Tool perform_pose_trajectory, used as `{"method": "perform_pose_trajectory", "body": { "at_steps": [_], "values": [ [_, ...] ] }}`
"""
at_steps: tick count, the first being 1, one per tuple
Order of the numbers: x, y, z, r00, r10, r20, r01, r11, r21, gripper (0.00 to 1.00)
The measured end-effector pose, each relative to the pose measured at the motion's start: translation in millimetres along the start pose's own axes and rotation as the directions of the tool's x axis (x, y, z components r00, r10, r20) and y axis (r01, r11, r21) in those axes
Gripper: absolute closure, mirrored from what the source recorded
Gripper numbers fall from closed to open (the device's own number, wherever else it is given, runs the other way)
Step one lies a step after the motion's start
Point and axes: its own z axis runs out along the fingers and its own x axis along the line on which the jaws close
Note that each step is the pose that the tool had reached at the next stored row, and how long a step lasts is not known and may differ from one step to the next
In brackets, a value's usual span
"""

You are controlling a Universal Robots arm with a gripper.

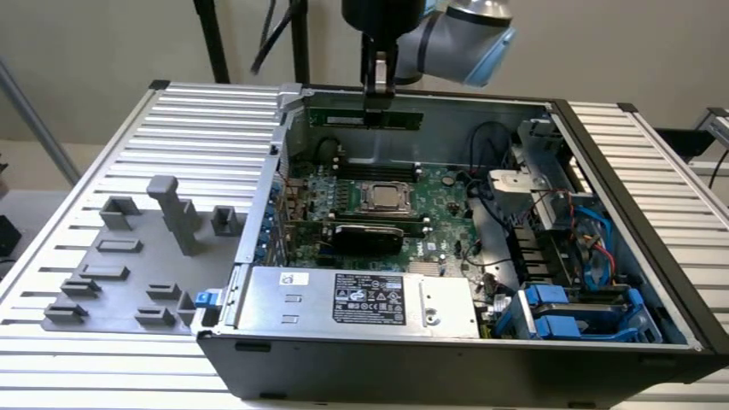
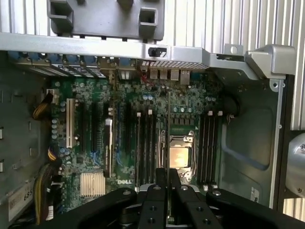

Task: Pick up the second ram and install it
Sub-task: 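Pick up the second ram and move it above second insertion slot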

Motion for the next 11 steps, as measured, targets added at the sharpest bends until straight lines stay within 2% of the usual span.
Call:
{"method": "perform_pose_trajectory", "body": {
  "at_steps": [5,11],
  "values": [
    [-7.5,-9.1,9.9,1.0000,0.000,0.0000,0.000,1.0000,0.0000,0.87],
    [-8.6,-19.0,21.1,0.9999,0.013,0.0001,-0.013,0.9999,0.0018,0.87]
  ]
}}
